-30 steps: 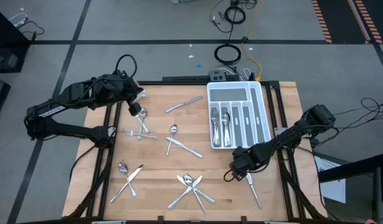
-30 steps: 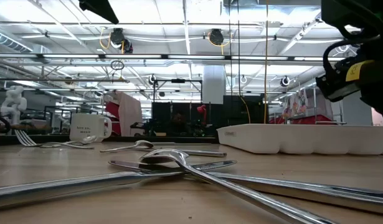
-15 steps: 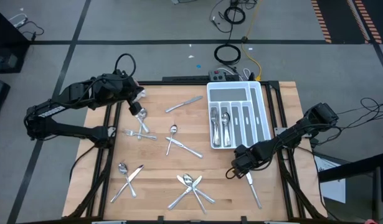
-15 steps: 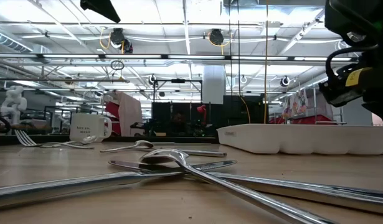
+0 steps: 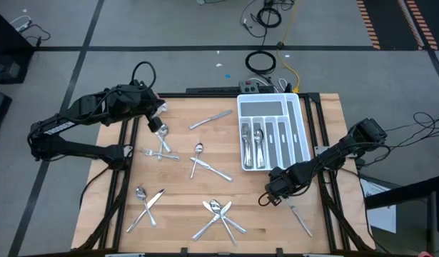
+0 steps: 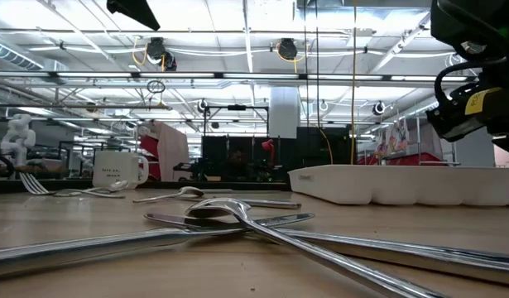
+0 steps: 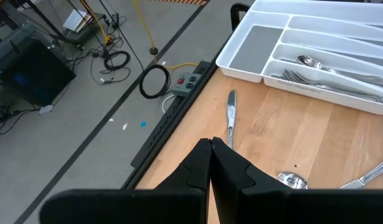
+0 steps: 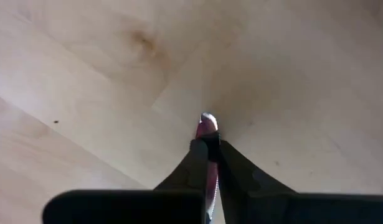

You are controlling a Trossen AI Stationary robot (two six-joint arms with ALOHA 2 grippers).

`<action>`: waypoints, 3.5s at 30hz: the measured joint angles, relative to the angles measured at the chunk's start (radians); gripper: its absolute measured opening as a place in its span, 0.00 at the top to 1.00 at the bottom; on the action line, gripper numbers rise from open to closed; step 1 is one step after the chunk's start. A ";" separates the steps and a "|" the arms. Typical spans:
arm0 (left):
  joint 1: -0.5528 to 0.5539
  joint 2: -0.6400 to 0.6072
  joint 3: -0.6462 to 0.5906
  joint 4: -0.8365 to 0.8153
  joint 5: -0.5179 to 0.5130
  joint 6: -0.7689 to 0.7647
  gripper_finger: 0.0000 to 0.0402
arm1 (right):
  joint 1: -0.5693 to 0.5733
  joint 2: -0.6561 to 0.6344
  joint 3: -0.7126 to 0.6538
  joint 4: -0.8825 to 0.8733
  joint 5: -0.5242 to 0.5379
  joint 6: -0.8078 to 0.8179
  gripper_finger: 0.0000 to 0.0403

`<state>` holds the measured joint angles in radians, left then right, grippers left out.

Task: Sort silverware
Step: Put the silver table knife into the silverware tray

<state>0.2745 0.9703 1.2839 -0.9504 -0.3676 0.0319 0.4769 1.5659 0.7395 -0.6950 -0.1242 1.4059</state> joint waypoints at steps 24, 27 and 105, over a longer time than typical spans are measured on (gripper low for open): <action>0.000 0.000 0.000 -0.001 0.000 0.002 0.97 | -0.005 0.003 0.309 -0.233 0.215 -0.066 1.00; 0.000 0.000 0.000 -0.001 0.000 0.002 0.97 | -0.008 0.003 0.368 -0.324 0.253 -0.084 1.00; 0.000 0.000 -0.001 -0.002 -0.006 0.001 0.97 | -0.467 -0.401 0.531 -0.563 0.440 -0.612 1.00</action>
<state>0.2746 0.9707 1.2827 -0.9520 -0.3740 0.0329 0.0104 1.1645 1.2705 -1.2583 0.3159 0.7941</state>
